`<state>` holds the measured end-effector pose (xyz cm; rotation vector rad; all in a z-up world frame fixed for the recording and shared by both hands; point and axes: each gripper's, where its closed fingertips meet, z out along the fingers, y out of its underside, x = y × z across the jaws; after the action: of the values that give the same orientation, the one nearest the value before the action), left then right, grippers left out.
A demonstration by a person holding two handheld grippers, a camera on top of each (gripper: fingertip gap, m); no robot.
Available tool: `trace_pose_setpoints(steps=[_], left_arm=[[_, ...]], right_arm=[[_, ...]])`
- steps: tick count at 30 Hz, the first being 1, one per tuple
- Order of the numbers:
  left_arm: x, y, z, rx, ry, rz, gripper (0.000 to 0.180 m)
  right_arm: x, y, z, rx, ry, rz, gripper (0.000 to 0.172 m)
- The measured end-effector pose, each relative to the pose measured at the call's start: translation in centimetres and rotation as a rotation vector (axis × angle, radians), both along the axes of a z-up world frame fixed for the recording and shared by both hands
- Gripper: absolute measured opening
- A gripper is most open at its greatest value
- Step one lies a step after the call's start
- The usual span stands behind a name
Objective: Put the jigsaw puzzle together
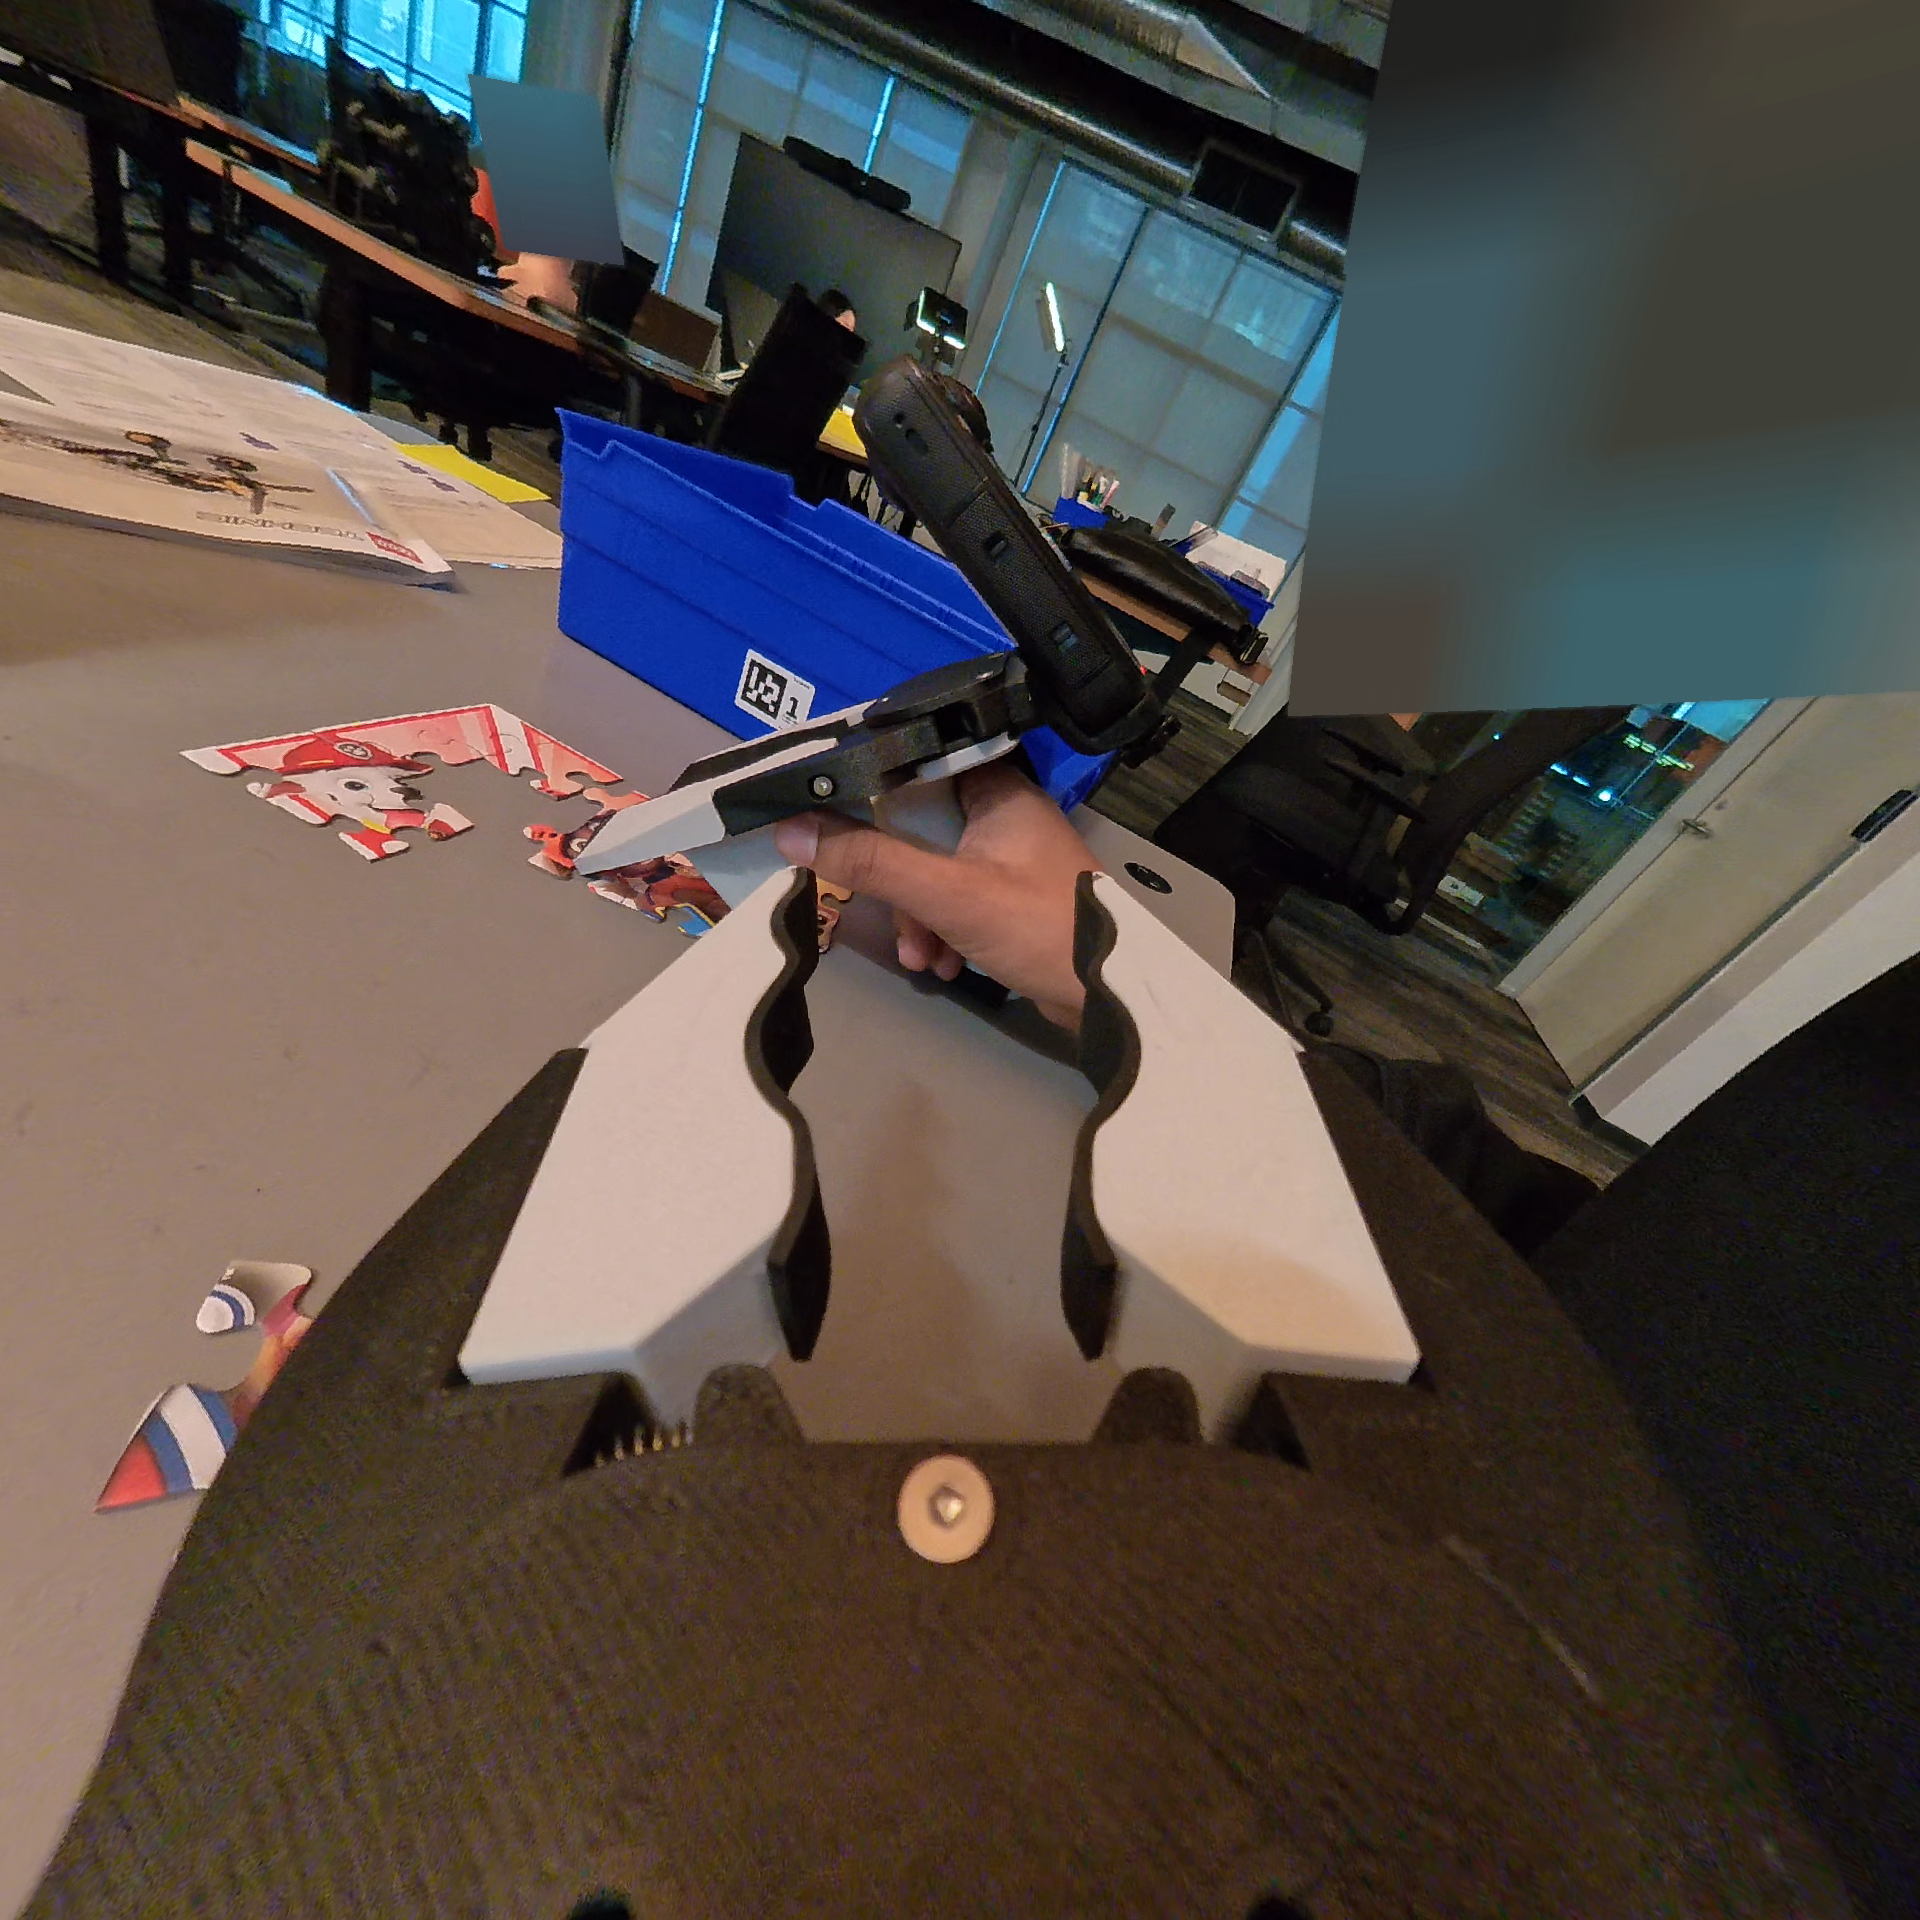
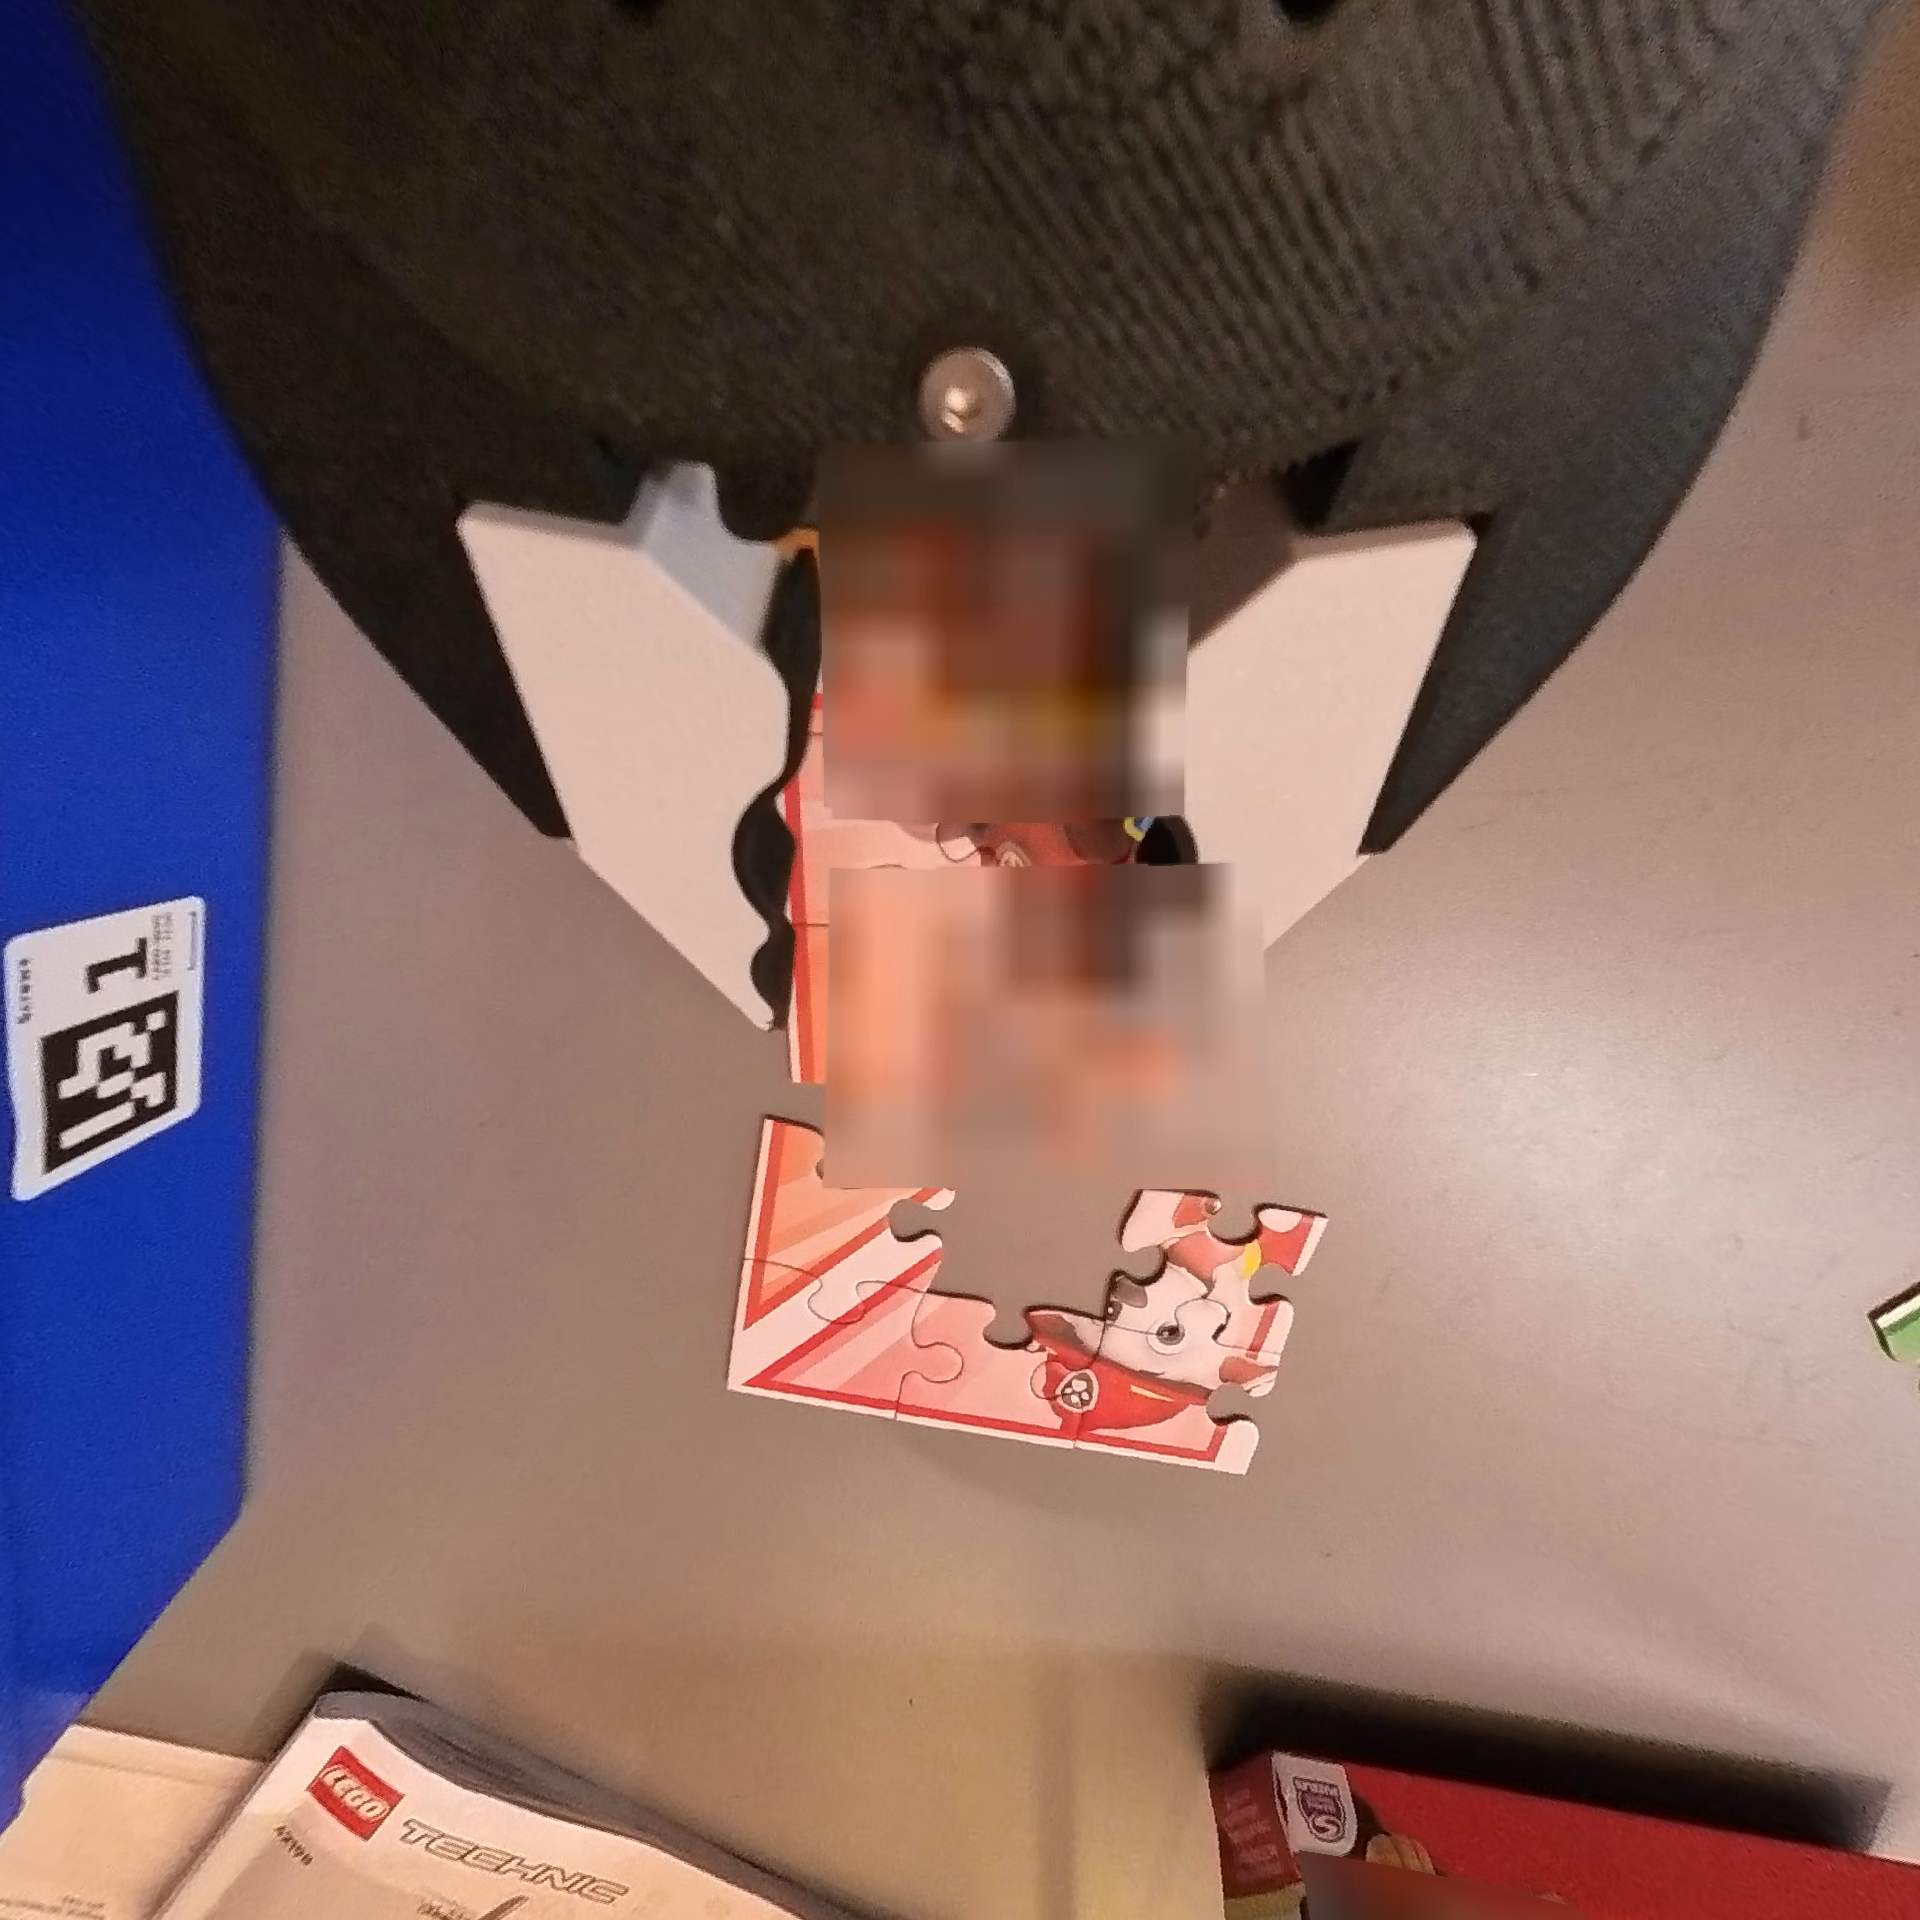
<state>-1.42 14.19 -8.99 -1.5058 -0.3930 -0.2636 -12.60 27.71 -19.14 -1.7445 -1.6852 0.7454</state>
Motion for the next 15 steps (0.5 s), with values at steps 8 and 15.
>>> trace_pose_setpoints(steps=[8, 15], left_arm=[[0.03, 0.00, -0.01, 0.001, -0.003, -0.003, 0.047], [0.05, -0.01, 0.00, 0.002, -0.005, -0.005, 0.047]], right_arm=[[-0.27, 0.13, 0.59, 0.010, 0.021, 0.001, 0.054], [-0.13, 0.88, -0.04, -0.013, -0.002, -0.030, 0.074]])
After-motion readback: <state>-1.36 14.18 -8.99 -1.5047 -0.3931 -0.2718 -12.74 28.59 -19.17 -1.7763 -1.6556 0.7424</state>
